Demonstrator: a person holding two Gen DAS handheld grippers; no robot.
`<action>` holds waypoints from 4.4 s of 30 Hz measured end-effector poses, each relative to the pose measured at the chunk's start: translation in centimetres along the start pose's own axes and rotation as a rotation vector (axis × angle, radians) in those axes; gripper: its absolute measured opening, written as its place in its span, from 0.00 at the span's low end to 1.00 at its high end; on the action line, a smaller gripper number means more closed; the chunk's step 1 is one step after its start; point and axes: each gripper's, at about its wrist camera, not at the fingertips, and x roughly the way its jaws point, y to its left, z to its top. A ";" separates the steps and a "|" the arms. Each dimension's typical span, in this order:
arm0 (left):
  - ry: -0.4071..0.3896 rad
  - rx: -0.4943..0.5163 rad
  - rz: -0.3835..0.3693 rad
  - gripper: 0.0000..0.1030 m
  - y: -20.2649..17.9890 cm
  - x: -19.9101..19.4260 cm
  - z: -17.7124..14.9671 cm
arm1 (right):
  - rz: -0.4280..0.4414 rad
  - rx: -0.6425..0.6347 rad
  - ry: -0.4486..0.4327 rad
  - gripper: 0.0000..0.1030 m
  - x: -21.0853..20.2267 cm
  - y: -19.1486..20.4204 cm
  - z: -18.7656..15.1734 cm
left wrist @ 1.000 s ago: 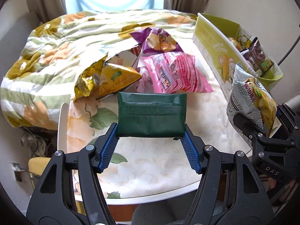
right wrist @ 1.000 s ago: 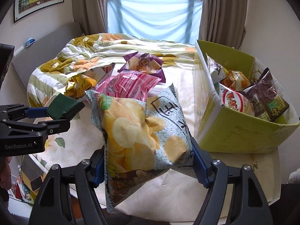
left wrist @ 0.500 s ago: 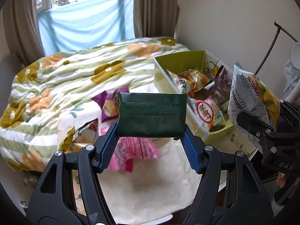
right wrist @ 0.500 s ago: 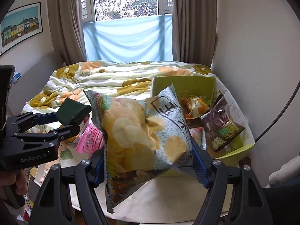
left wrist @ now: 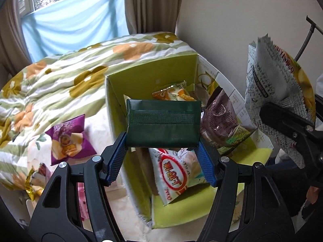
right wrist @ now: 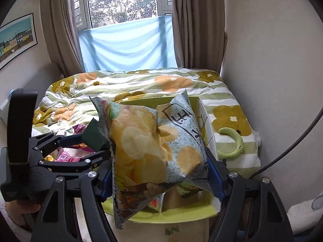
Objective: Organize snacks
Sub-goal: 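Carry both bags over the box, open the left gripper while the right releases its bag, then withdraw both grippers from the box back toward the remaining snacks, then grasp the gold Pillows bag with the left gripper while the right grasps the pink striped bag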
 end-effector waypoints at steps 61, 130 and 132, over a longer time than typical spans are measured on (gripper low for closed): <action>-0.064 -0.255 0.302 0.99 7.9 -13.3 -9.4 | 0.223 -0.164 0.012 0.98 0.5 3.8 2.2; 0.276 -0.239 -0.020 0.40 41.2 2.5 -17.9 | 0.191 0.218 0.374 0.77 18.4 26.0 -8.8; 0.266 -0.243 -0.015 0.39 41.2 2.0 -17.8 | 0.186 0.210 0.371 0.72 18.2 26.2 -8.7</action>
